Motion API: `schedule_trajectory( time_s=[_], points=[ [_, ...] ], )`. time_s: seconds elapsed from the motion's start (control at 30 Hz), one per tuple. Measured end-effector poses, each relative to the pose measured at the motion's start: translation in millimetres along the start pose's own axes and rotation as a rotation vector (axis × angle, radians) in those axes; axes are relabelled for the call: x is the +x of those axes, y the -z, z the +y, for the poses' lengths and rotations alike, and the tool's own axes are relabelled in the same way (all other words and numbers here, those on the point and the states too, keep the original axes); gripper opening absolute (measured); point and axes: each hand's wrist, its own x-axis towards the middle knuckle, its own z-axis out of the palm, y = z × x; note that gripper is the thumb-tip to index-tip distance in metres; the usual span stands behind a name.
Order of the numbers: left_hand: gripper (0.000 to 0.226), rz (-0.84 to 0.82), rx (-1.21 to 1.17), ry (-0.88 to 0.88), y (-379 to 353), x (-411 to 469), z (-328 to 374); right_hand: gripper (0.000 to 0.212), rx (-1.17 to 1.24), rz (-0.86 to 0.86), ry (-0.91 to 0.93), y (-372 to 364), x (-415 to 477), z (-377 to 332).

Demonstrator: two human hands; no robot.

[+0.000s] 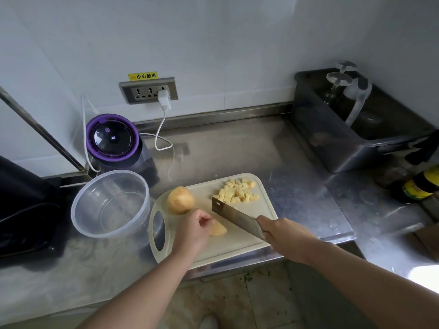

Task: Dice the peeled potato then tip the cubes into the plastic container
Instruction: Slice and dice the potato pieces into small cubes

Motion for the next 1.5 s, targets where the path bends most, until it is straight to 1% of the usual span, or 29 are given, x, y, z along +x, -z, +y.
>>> schedule_trajectory(
  time_s=[0.03,0.1,0.13,0.17,0.2,0.27,0.3,0.33,0.4,0.43,0.5,0.63,0.73,0.93,1.1,1.17,1.23,1.27,1.3,1.37,1.43,1.5],
  points=[
    [0.006,0.068,0.002,-0.044,6,-2,6,0.031,-0.034,0.012,0.009,2,-1,3],
    [0.003,0.21,0.003,-0.218,19,-2,18,0.044,-0.115,0.031,0.037,5,-5,7],
    [0.005,0.209,0.015,-0.326,24,1,26,0.051,-0.161,0.034,0.051,5,-8,7],
    [0.01,0.134,0.047,-0.431,27,6,35,0.057,-0.209,0.048,0.071,4,-9,9],
    [0.015,-0.003,0.101,-0.517,27,11,43,0.061,-0.237,0.072,0.09,2,-10,10],
    [0.024,-0.326,0.281,-0.586,17,20,59,0.064,-0.271,0.137,0.12,-1,-9,10],
    [0.027,-0.446,0.363,-0.595,9,23,64,0.065,-0.3,0.197,0.142,-4,-8,12],
    [0.027,-0.531,0.413,-0.589,0,26,66,0.066,-0.329,0.245,0.15,-7,-6,14],
    [0.024,-0.614,0.432,-0.559,-13,29,68,0.065,-0.389,0.3,0.15,-10,-7,16],
    [0.023,-0.62,0.442,-0.549,-15,31,68,0.061,-0.376,0.256,0.139,-12,-7,18],
    [0.022,-0.614,0.471,-0.527,-16,36,65,0.059,-0.359,0.276,0.147,-18,-7,24],
    [0.02,-0.647,0.423,-0.471,-13,45,58,0.07,-0.37,0.345,0.17,-10,-13,30],
    [0.024,-0.671,0.404,-0.445,-13,47,57,0.07,-0.385,0.328,0.185,-6,-17,32],
    [0.025,-0.572,0.5,-0.493,-21,50,55,0.068,-0.399,0.297,0.2,-3,-20,37],
    [0.025,-0.535,0.516,-0.501,-29,50,47,0.063,-0.436,0.273,0.208,3,-25,45],
    [0.026,-0.442,0.457,-0.448,-27,51,47,0.06,-0.422,0.254,0.23,5,-27,46],
    [0.025,-0.333,0.383,-0.368,-17,55,48,0.062,-0.383,0.254,0.194,3,-27,53],
    [0.025,-0.325,0.386,-0.346,-12,58,47,0.063,-0.393,0.283,0.206,3,-26,53],
    [0.027,-0.362,0.423,-0.329,-8,60,46,0.065,-0.41,0.319,0.217,2,-26,53],
    [0.033,-0.483,0.494,-0.28,-2,60,45,0.07,-0.437,0.314,0.217,-4,-25,58],
    [0.04,-0.564,0.517,-0.247,-3,60,45,0.068,-0.445,0.305,0.226,-6,-24,62],
    [0.046,-0.599,0.544,-0.243,-9,60,46,0.064,-0.44,0.293,0.234,-5,-24,64]
  ],
)
